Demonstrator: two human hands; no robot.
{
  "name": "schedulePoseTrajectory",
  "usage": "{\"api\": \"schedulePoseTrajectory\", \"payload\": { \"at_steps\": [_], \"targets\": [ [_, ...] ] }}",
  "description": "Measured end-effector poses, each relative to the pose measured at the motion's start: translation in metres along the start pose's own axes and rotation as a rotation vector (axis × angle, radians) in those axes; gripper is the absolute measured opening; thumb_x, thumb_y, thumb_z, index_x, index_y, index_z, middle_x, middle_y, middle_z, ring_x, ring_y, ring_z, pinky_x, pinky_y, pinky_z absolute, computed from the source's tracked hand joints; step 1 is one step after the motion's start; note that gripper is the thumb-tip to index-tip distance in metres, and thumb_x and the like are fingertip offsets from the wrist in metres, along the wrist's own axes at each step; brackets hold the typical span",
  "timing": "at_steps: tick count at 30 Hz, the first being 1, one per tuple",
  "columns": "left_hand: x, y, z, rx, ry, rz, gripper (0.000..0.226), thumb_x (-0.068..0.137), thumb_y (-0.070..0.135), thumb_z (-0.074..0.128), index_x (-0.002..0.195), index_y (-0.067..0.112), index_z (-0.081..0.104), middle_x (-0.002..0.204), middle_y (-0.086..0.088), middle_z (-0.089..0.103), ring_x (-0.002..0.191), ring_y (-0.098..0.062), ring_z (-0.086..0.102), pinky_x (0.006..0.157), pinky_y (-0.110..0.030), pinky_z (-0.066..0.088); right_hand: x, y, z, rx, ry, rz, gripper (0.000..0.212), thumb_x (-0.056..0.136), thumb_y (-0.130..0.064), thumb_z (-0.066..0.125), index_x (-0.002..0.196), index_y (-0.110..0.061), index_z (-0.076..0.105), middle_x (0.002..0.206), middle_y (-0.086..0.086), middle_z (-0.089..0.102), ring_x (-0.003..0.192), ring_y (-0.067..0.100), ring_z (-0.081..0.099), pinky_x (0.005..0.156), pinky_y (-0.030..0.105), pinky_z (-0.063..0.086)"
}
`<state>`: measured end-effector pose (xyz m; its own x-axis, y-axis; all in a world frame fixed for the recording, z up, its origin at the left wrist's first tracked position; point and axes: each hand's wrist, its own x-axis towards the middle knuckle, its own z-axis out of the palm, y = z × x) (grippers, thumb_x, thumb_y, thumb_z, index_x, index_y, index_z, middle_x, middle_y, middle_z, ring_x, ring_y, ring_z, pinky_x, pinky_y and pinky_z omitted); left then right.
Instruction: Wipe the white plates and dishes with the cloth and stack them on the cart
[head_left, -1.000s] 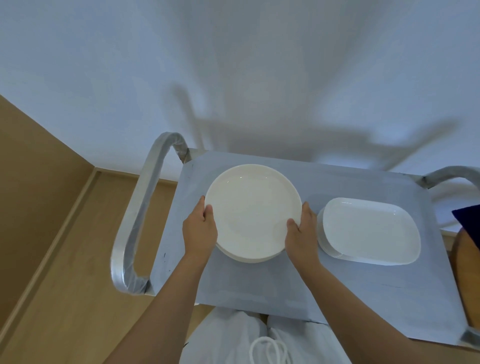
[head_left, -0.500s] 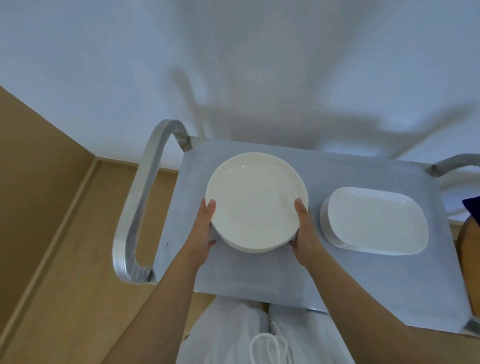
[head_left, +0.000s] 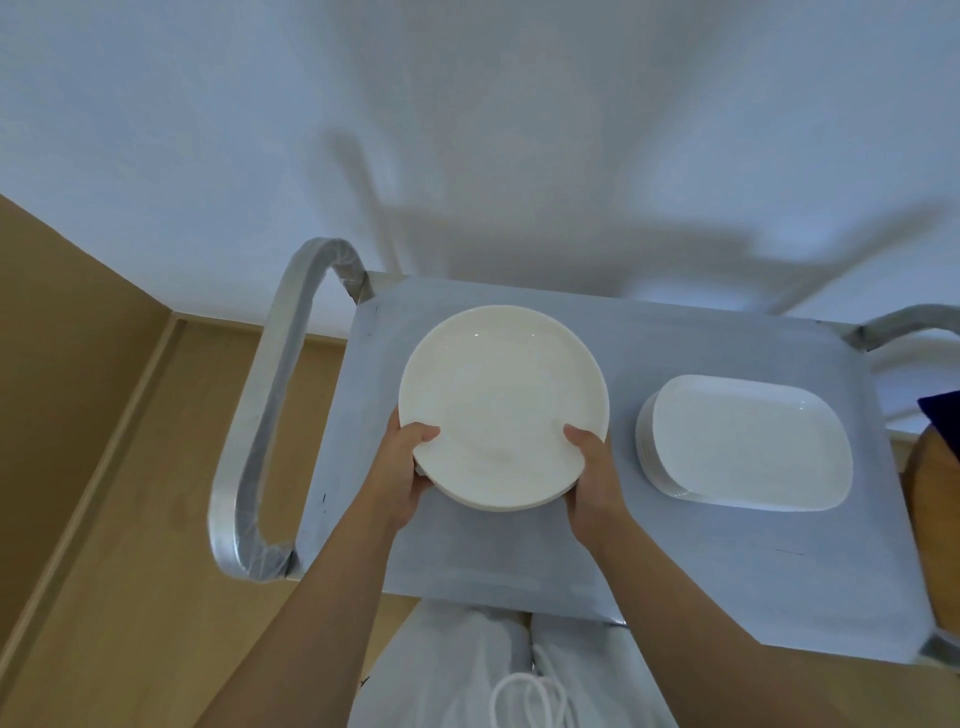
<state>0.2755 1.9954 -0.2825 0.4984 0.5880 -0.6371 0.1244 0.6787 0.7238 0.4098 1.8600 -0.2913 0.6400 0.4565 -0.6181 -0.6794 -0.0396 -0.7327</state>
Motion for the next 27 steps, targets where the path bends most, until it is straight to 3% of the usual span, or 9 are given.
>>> {"api": "schedulePoseTrajectory", "payload": {
  "at_steps": [3,5,8,10,15,18,20,23,27],
  "targets": [
    [-0.001,0.003,-0.001,0.028,-0.025,-0.015,0.061,0.070,0.019,0.057,0.130,0.024,0.048,0.120,-0.004,0.063,0.106,-0.027,0.060,0.087,-0.045,0.048,0.000,0.001,0.000,0.002,0.006,0.005,0.038,0.088,-0.008,0.048,0.113,-0.036,0.050,0.112,-0.004,0.063,0.100,0.018,0.060,0.074,0.033,0.052],
    [-0.001,0.006,0.001,0.049,-0.002,-0.007,0.058,0.085,0.023,0.063,0.139,0.024,0.041,0.132,-0.005,0.058,0.117,-0.027,0.056,0.094,-0.045,0.050,-0.001,-0.005,0.000,-0.058,0.003,0.002,0.045,0.087,-0.011,0.051,0.127,-0.031,0.043,0.126,0.002,0.055,0.111,0.023,0.055,0.085,0.040,0.051],
    [-0.001,0.006,0.008,0.146,0.167,0.089,0.072,0.093,0.032,0.058,0.152,0.030,0.017,0.155,0.001,0.029,0.137,-0.026,0.036,0.109,-0.043,0.036,-0.001,-0.010,-0.006,-0.282,0.066,-0.112,0.080,0.086,-0.026,0.064,0.147,-0.036,0.013,0.155,-0.001,0.017,0.138,0.023,0.028,0.109,0.050,0.032],
    [-0.005,-0.002,0.016,0.187,0.250,0.174,0.074,0.094,0.034,0.058,0.152,0.033,0.013,0.156,0.005,0.024,0.137,-0.022,0.032,0.104,-0.037,0.035,-0.005,-0.008,-0.006,-0.367,0.070,-0.202,0.085,0.088,-0.031,0.063,0.147,-0.042,0.002,0.157,-0.009,0.004,0.142,0.019,0.018,0.112,0.050,0.027],
    [-0.007,-0.008,0.019,0.209,0.291,0.213,0.055,0.095,0.035,0.056,0.144,0.030,0.033,0.132,0.006,0.047,0.121,-0.019,0.047,0.087,-0.030,0.042,-0.007,-0.004,-0.004,-0.328,0.025,-0.162,0.069,0.093,-0.019,0.054,0.146,-0.036,0.014,0.144,-0.007,0.035,0.125,0.020,0.042,0.094,0.033,0.043],
    [-0.008,-0.005,0.011,0.276,0.215,0.239,0.058,0.091,0.038,0.061,0.142,0.030,0.035,0.125,0.010,0.050,0.113,-0.014,0.049,0.079,-0.022,0.044,-0.006,-0.010,-0.006,-0.375,0.023,-0.134,0.062,0.092,-0.014,0.053,0.143,-0.029,0.023,0.137,-0.001,0.044,0.117,0.020,0.047,0.097,0.038,0.043],
    [-0.013,-0.003,0.008,0.332,0.172,0.263,0.056,0.091,0.038,0.060,0.141,0.030,0.036,0.124,0.010,0.050,0.113,-0.013,0.049,0.080,-0.023,0.043,-0.009,-0.015,-0.007,-0.428,0.002,-0.120,0.061,0.093,-0.017,0.053,0.143,-0.029,0.021,0.139,-0.002,0.042,0.121,0.022,0.046,0.098,0.038,0.041],
    [-0.020,-0.001,0.007,0.446,0.173,0.350,0.047,0.093,0.034,0.059,0.135,0.028,0.040,0.118,0.011,0.052,0.113,-0.015,0.049,0.084,-0.026,0.044,-0.014,-0.024,-0.008,-0.580,-0.047,-0.114,0.070,0.097,-0.026,0.047,0.150,-0.025,0.002,0.153,-0.003,0.024,0.136,0.022,0.031,0.104,0.032,0.028],
    [-0.037,-0.003,0.009,0.697,0.236,0.442,0.053,0.091,0.032,0.062,0.136,0.016,0.039,0.130,-0.003,0.050,0.123,-0.024,0.045,0.100,-0.047,0.045,-0.031,-0.033,-0.018,-0.725,-0.032,-0.145,0.067,0.099,-0.028,0.043,0.151,-0.020,0.001,0.158,-0.001,0.011,0.143,0.019,0.017,0.112,0.033,0.016]
  ]
}}
